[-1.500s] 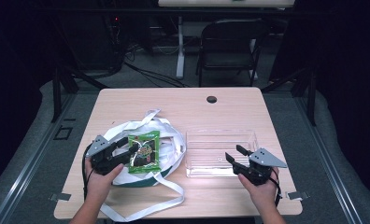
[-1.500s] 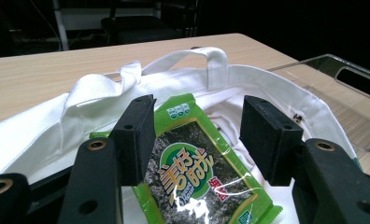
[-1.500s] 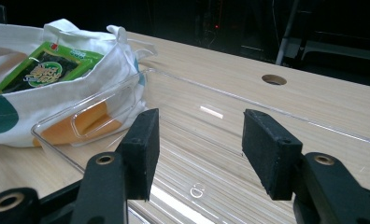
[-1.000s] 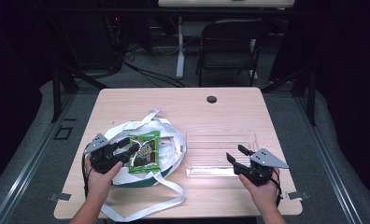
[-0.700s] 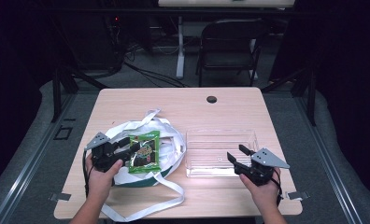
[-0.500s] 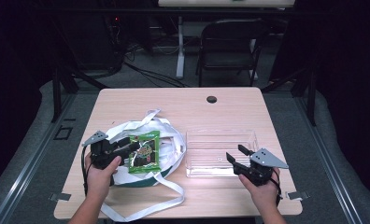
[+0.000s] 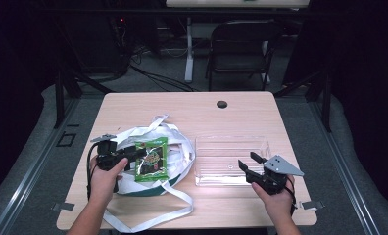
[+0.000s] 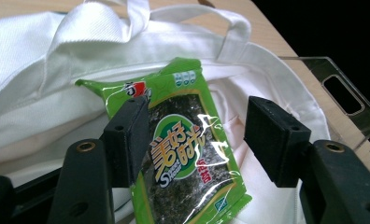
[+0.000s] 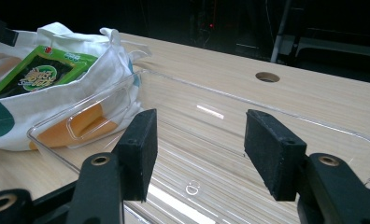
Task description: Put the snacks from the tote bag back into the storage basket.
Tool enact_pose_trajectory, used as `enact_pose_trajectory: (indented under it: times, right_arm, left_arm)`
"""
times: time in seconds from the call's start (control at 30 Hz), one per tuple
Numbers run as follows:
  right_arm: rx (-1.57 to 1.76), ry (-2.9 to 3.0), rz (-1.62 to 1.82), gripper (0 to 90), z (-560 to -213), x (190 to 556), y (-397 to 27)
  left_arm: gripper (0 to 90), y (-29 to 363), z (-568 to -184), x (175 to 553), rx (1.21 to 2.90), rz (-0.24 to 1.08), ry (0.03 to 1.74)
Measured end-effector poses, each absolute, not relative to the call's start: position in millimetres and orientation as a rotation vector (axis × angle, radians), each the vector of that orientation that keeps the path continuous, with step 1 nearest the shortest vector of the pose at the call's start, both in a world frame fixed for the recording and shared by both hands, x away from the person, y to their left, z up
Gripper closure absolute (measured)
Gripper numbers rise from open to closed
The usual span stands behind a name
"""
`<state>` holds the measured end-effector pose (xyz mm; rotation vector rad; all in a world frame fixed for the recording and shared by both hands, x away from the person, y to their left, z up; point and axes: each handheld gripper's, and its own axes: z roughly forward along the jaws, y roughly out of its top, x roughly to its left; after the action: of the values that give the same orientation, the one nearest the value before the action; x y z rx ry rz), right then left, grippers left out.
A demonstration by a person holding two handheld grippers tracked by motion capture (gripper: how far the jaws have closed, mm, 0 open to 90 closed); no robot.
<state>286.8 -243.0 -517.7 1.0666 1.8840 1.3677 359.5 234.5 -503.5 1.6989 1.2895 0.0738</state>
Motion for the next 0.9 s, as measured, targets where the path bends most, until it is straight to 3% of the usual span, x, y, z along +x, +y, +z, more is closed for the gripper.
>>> enact_pose_trajectory:
  times: [0.47,0.9]
  right_arm:
    - [1.084,1.886,1.376,44.3,-519,288,-245]
    - [1.079,1.905,1.37,44.3,-520,288,-243]
  left_arm:
    - [32.1,236,-505,376,1.767,0.048,1.443]
    - [31.9,229,-517,395,1.814,-0.045,1.494]
